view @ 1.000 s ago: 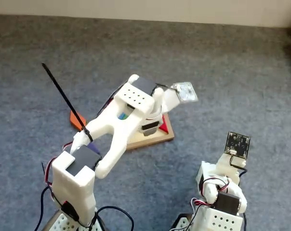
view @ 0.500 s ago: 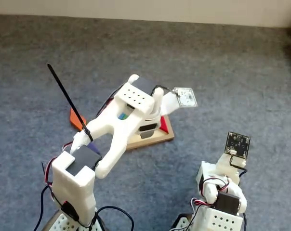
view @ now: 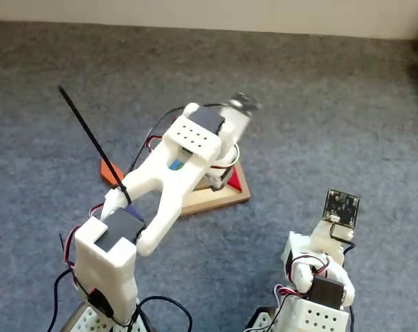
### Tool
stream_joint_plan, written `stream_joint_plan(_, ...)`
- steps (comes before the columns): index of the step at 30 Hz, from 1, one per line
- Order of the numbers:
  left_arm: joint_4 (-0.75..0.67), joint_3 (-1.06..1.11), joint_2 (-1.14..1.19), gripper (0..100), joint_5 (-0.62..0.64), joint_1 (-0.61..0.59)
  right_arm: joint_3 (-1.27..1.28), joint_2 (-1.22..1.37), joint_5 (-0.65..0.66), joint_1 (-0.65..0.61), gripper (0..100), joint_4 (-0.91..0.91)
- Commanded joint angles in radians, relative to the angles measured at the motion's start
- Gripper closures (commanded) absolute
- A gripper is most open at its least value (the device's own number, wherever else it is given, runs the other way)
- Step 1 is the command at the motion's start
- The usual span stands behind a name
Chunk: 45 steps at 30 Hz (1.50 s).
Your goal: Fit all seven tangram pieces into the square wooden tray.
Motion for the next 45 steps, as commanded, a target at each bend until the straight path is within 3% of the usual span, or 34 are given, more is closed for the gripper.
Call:
stream_joint_plan(1,0.008,-0.054,-0.015,99,0.311,-0.027,0.139,-0.019,0.009,-0.001,99.3,0.008)
stream_joint_plan(14,0.008,-0.013,-0.013,99,1.085,-0.013,0.139,-0.019,0.009,-0.001,99.3,0.008)
stream_joint_plan(17,0.006,-0.022,-0.013,99,1.204,-0.015,0.139,-0.019,0.009,-0.001,99.3,0.008)
stream_joint_plan(21,-0.061,-0.012,-0.012,99,1.266,-0.015,0.139,-0.019,0.009,-0.001,99.3,0.008)
stream_joint_plan(31,-0.098,-0.012,-0.012,99,1.272,-0.015,0.139,-0.019,0.009,-0.001,99.3,0.008)
stream_joint_plan(36,-0.126,0.03,-0.012,99,1.384,-0.021,0.139,-0.019,0.009,-0.001,99.3,0.008)
stream_joint_plan(45,-0.204,0.097,-0.015,98,1.396,-0.022,0.139,-0.019,0.009,-0.001,99.3,0.008)
